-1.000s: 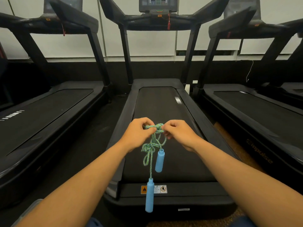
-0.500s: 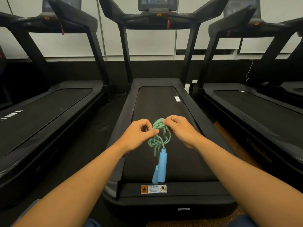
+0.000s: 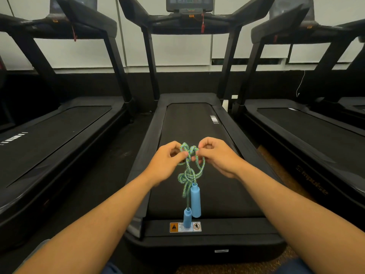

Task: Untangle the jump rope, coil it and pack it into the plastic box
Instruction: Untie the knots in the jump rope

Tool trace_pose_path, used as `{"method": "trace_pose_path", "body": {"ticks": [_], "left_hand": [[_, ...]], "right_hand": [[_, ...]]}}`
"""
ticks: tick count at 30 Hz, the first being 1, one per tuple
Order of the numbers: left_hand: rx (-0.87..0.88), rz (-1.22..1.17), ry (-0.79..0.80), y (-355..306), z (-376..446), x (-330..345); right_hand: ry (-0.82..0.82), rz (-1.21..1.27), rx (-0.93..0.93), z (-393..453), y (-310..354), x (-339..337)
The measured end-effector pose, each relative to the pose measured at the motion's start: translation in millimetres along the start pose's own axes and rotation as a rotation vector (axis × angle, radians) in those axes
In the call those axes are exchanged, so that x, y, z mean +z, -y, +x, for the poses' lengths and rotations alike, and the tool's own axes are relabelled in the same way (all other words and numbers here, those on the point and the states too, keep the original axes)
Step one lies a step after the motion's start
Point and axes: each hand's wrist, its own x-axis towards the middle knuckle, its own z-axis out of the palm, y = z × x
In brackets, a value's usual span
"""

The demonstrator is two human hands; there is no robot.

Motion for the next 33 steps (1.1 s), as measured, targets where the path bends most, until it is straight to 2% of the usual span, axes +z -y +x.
{"method": "trace_pose_path", "body": {"ticks": [5, 10, 16, 18, 21, 23, 24, 26, 30, 33], "left_hand": [[-0.041, -0.083, -0.049, -4, 2, 2], [-0.07, -0.069, -0.055, -6, 1, 3], [-0.135, 0.023, -0.064, 1, 1, 4], [-0.07, 0.131, -0.11, 0, 0, 6], [0.205, 0.372, -0.223, -6, -3, 4], [0.353, 0.513, -0.214, -10, -5, 4], [0.375, 0.568, -0.188, -10, -5, 6], [0.352, 0.637, -0.157, -9, -3, 9], [0.263, 0.53, -0.146, -5, 1, 9], [0.134, 0.449, -0.151, -6, 3, 9]], "right_hand": [[0.011, -0.087, 0.011, 1, 2, -1], [0.051, -0.086, 0.028, 0, 2, -5], [0.038, -0.203, 0.027, -2, -2, -6], [0.009, -0.205, 0.028, 0, -4, -5], [-0.024, -0.207, 0.014, 4, -6, -6], [-0.018, -0.206, 0.004, 4, -7, -7], [-0.013, -0.202, 0.001, 3, -7, -7], [0.004, -0.188, -0.006, 2, -6, -7], [0.077, -0.127, -0.004, -1, -2, -6], [0.146, 0.02, 0.067, -3, 2, -7]]}}
